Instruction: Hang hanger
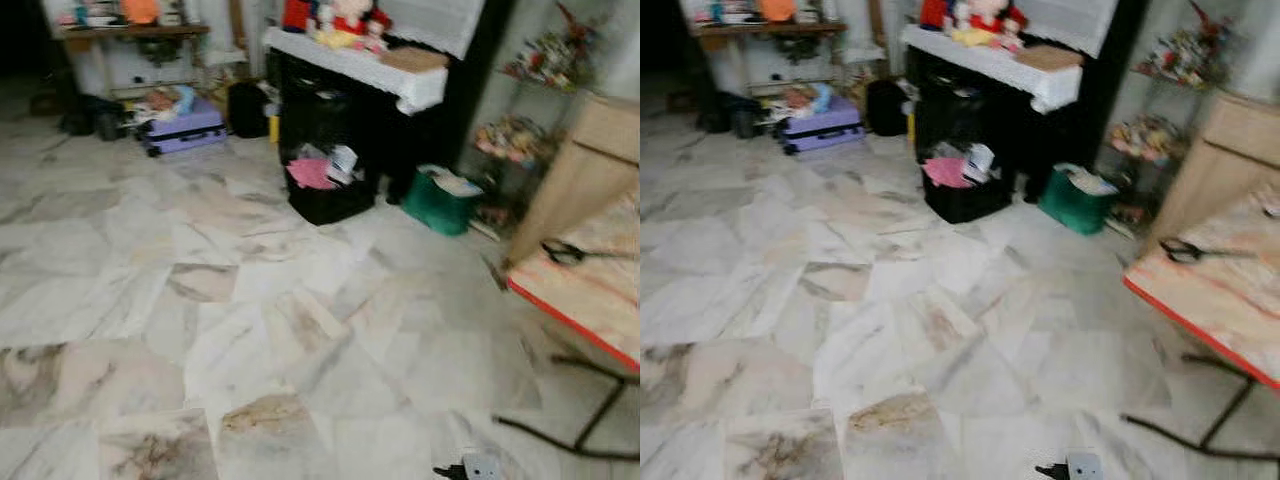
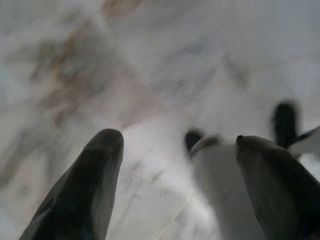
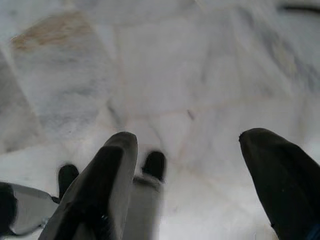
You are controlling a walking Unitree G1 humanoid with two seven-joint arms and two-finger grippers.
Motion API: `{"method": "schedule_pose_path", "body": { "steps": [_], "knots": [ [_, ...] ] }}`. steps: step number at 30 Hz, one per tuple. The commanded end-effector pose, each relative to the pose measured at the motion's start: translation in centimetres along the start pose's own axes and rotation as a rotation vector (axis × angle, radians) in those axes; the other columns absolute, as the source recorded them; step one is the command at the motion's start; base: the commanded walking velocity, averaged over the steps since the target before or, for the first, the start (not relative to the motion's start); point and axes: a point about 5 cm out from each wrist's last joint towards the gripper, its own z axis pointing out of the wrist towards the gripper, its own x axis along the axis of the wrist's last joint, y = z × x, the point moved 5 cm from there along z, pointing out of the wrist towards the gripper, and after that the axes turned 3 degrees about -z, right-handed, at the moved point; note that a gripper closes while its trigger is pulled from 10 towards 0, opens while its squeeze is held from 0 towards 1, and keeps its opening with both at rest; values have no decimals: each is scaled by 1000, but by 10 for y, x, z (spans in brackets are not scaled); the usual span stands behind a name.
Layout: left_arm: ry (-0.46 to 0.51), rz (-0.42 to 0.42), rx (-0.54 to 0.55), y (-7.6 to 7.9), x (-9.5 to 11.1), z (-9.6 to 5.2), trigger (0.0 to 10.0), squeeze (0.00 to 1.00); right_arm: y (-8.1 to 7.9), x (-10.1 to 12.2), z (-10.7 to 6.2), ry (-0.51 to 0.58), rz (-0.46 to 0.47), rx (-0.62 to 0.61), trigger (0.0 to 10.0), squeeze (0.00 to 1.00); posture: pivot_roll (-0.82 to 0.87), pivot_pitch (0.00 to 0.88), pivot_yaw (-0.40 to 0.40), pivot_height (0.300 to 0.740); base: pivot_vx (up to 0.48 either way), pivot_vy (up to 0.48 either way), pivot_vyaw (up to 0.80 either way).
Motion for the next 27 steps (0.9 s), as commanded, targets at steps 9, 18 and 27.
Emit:
{"method": "schedule_pose_path", "body": {
  "steps": [9, 18, 27],
  "knots": [
    [-36, 1, 4, -1, -13, -2, 10000, 0, 10, 13, -1, 30, 2, -5, 10000, 0, 151, 0, -16, 740, 0, 0, -767],
    [-27, 3, 17, -6, -10, -2, 10000, 0, -19, -9, 0, 10, 2, 30, 10000, 0, 156, 0, -10, 740, 0, 0, -764],
    [-20, 4, 19, -6, -5, -1, 10000, 0, -34, -2, 3, 19, -4, 41, 10000, 0, 154, 0, -9, 740, 0, 0, -763]
  ]
}}
